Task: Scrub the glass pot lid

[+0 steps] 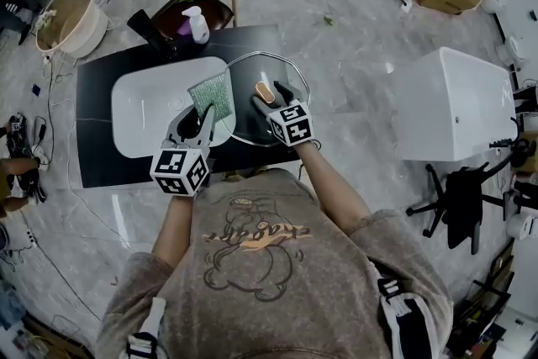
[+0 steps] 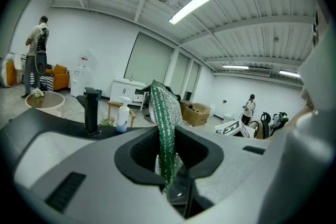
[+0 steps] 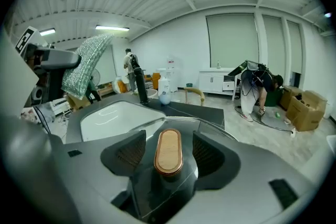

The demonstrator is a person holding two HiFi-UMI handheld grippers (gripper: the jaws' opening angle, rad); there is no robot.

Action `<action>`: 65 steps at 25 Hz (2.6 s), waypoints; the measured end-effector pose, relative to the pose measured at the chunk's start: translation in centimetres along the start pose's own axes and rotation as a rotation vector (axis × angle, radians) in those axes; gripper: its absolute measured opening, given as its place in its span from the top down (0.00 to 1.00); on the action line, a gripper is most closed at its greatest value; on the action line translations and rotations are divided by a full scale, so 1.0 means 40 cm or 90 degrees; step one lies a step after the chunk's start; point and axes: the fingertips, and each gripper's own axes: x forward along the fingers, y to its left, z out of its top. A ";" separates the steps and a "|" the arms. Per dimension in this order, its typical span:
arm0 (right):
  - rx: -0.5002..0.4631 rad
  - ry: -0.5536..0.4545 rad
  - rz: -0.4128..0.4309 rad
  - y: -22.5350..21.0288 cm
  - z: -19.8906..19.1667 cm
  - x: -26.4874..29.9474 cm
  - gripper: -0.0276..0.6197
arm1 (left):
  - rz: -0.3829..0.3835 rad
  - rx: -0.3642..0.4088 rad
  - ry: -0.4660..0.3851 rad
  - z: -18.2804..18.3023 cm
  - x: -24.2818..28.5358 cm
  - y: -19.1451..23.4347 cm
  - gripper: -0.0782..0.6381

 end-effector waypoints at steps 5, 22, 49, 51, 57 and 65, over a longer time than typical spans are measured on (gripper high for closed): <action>-0.013 0.028 0.002 -0.004 -0.025 0.045 0.53 | 0.003 -0.001 0.001 0.004 0.009 0.005 0.77; -0.076 0.088 0.001 -0.003 -0.063 0.092 0.62 | 0.013 -0.008 0.011 -0.008 0.021 0.017 0.77; -0.053 0.090 -0.025 -0.011 -0.001 0.001 0.68 | 0.009 -0.010 -0.018 0.028 0.005 0.005 0.77; -0.061 0.071 -0.039 -0.014 0.040 -0.032 0.68 | 0.003 -0.009 -0.026 0.040 0.003 -0.002 0.77; -0.077 0.018 -0.068 -0.031 0.108 -0.112 0.68 | -0.018 -0.007 -0.057 0.083 0.005 -0.040 0.77; 0.056 -0.051 -0.054 -0.074 0.124 -0.162 0.68 | -0.023 0.004 -0.077 0.115 -0.009 -0.049 0.77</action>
